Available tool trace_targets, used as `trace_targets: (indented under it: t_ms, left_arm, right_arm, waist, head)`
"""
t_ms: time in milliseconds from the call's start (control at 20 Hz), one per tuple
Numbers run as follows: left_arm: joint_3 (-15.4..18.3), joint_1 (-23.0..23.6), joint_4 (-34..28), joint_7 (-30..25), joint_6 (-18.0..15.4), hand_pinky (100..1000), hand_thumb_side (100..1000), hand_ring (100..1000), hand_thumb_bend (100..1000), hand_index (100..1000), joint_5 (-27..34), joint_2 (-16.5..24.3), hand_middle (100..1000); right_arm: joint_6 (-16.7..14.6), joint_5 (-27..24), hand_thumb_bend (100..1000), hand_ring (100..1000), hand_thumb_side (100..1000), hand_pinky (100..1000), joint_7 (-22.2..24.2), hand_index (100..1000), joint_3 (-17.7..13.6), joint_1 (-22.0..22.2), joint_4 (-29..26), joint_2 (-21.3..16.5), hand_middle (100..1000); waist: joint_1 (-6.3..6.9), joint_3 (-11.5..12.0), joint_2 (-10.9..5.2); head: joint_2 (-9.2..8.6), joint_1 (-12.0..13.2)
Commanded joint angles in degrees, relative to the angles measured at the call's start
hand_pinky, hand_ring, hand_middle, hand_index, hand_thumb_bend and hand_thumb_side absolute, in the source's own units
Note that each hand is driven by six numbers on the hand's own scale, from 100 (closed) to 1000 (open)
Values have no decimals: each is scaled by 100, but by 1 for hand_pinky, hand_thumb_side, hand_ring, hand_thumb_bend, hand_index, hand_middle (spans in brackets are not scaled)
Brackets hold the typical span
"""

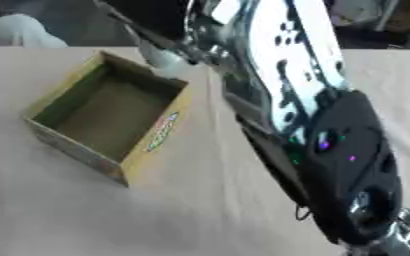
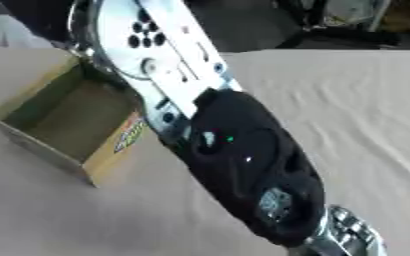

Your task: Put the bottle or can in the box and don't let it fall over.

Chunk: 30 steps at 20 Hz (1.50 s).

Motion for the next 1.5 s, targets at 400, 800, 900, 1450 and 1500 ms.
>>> trace_targets:
  t_ms: [400,800,900,1450,1500]
  left_arm:
    - [158,-351,-126,159,-94,933,857,842,279,869,81,-144,986]
    - [365,-511,-143,448,-155,930,861,842,305,869,105,-243,986]
    - [409,-542,-168,509,-176,927,856,841,308,869,80,-258,983]
    - [436,-566,-295,610,-169,927,853,842,308,869,-21,-263,984]
    - [431,-560,-299,604,-165,927,853,842,307,869,-26,-259,984]
  right_arm:
    - [-197,-114,330,100,571,100,310,851,190,-61,496,247,100]
    - [-398,-184,317,100,568,100,745,848,444,31,1317,501,100]
    - [-418,-189,317,100,565,100,835,846,503,83,1482,564,100]
    - [-542,-76,323,100,555,100,1230,844,620,311,2144,645,100]
    - [-550,-59,323,100,555,100,1267,844,612,321,2196,633,100]
  waist:
    - [-29,264,-4]
    - [-87,478,104]
    - [-99,508,116]
    - [-126,515,134]
    - [-121,509,138]
  head:
    - [-236,-219]
    - [-314,-359]
    - [-306,-413]
    - [-338,-577]
    - [-340,-581]
